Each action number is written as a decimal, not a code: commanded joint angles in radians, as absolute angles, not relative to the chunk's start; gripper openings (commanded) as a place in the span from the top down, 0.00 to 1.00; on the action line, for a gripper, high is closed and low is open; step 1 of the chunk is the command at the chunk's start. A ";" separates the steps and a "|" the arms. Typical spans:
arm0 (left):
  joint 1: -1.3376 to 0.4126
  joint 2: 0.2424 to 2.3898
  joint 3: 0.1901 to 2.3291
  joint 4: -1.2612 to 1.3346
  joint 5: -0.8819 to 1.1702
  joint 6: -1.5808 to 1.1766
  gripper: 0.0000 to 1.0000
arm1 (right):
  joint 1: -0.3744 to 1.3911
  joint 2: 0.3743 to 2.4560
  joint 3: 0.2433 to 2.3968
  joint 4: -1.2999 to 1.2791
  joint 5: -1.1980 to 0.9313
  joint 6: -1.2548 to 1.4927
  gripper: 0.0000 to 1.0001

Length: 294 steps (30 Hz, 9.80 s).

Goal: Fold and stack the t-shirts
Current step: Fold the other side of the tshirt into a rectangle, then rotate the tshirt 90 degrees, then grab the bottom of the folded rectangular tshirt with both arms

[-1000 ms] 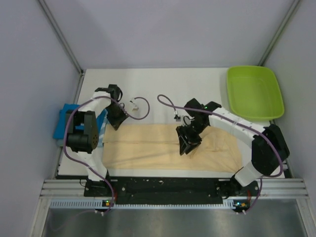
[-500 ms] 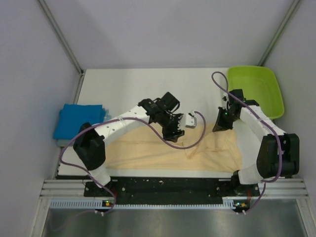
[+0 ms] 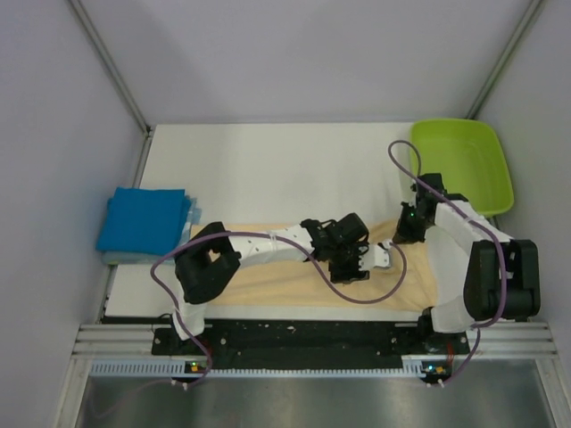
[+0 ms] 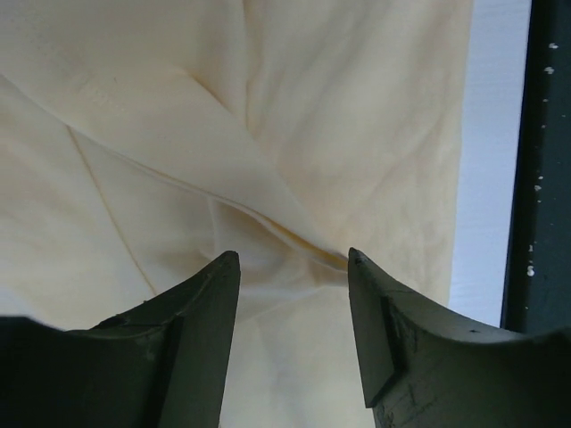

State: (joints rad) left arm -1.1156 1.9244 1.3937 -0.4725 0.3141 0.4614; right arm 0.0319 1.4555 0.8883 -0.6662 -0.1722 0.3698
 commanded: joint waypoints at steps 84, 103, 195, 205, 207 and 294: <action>-1.074 1.853 1.371 -0.768 0.494 0.759 0.60 | -0.084 1.032 0.528 -1.017 -0.331 0.647 0.59; -0.504 1.793 1.461 -0.858 0.088 0.548 0.76 | -0.051 1.397 1.026 -0.703 0.098 0.347 0.51; -0.035 1.474 0.881 -0.813 0.063 0.618 0.60 | 0.147 1.893 1.528 -0.655 0.385 0.368 0.53; -0.035 1.457 0.821 -0.799 0.071 0.621 0.60 | 0.129 2.095 1.569 -0.712 0.286 0.380 0.49; -0.035 1.454 0.813 -0.799 0.075 0.623 0.60 | 0.124 2.127 1.589 -0.725 0.221 0.379 0.55; -0.505 1.062 0.466 -0.752 0.423 1.391 0.84 | 1.243 1.425 0.635 -0.212 -0.344 -0.744 0.62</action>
